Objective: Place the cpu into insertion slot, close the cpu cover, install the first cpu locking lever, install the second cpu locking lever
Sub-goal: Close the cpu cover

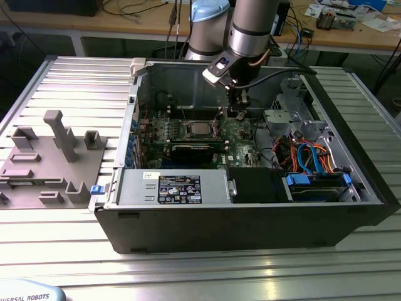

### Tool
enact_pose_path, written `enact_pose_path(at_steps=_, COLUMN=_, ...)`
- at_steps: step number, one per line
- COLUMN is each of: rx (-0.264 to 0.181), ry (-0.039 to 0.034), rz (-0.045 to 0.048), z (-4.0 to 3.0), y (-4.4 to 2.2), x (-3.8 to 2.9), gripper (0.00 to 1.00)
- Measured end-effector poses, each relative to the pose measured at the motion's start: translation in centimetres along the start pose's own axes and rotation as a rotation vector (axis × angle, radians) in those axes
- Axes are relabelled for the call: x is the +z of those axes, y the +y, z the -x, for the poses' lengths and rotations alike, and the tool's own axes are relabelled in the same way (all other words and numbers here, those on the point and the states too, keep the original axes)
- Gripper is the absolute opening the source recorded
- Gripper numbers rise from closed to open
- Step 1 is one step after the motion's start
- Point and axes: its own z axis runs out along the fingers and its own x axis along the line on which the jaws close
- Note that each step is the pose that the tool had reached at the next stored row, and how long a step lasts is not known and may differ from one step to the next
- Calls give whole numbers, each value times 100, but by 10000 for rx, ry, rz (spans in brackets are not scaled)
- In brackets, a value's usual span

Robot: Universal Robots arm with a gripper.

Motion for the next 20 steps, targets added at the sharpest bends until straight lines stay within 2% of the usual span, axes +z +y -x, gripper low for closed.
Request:
enact_pose_path(at_steps=14, rx=0, ry=95, rz=8, z=0, y=-6, x=7, gripper=11)
enact_pose_path(at_steps=20, rx=1, ry=101, rz=9, z=0, y=-11, x=12, gripper=11)
